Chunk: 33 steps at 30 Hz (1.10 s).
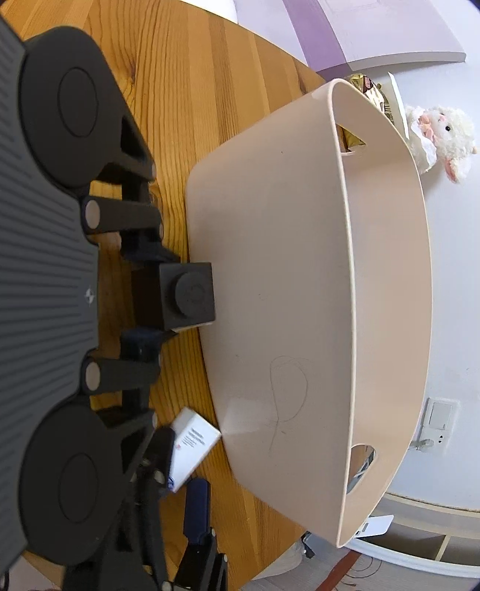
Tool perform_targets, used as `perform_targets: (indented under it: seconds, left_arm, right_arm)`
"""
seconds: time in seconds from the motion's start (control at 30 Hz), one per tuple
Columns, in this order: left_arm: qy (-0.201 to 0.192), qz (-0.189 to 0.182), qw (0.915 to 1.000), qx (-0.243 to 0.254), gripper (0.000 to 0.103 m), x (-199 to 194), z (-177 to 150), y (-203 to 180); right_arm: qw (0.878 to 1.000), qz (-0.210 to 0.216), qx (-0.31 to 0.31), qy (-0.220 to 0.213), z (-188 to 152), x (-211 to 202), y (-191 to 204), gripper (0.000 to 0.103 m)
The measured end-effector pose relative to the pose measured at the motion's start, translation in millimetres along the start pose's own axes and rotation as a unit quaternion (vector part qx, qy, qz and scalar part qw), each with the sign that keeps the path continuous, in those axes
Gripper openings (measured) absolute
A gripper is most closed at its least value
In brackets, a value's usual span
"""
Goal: Organize objects
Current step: 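Grasp the black cube with the left gripper while the right grasps the white card box, then carry the black cube and white box into the basket and open both grippers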
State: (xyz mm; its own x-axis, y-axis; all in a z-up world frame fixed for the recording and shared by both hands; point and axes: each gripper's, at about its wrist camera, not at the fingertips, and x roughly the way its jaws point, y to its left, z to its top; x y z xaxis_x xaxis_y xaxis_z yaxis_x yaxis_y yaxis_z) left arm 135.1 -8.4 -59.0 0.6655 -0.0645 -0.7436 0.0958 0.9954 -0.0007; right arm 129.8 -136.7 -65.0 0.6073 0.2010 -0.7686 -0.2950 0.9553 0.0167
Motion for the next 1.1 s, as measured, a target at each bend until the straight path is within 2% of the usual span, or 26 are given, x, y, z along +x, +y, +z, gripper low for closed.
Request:
perform_targets:
  seconds: [0.07,0.27,0.5,0.8,1.1]
  left_arm:
    - [-0.001,0.000,1.0000,0.007,0.034,-1,-1,1]
    - [0.008,-0.004,0.9999,0.010,0.034,-4,-3,7]
    - [-0.001,-0.008,0.9999,0.015,0.034,-30,-14,9]
    - [-0.046,0.002,0.9985,0.030,0.034,-76,-14,14]
    - [-0.098,0.006,0.9942,0.044,0.034,-112,14,13]
  right_arm:
    - [1.000,-0.002,0.001,0.001,-1,-2,-1,0.028]
    - [1.000,0.007,0.002,0.007,-10,-14,-9,0.028]
    - [1.000,0.014,0.007,0.001,-17,-34,-14,0.029]
    - [0.998,0.008,0.004,-0.066,-10,-100,-26,0.029]
    - [0.989,-0.009,-0.005,-0.145,20,-141,-28,0.029]
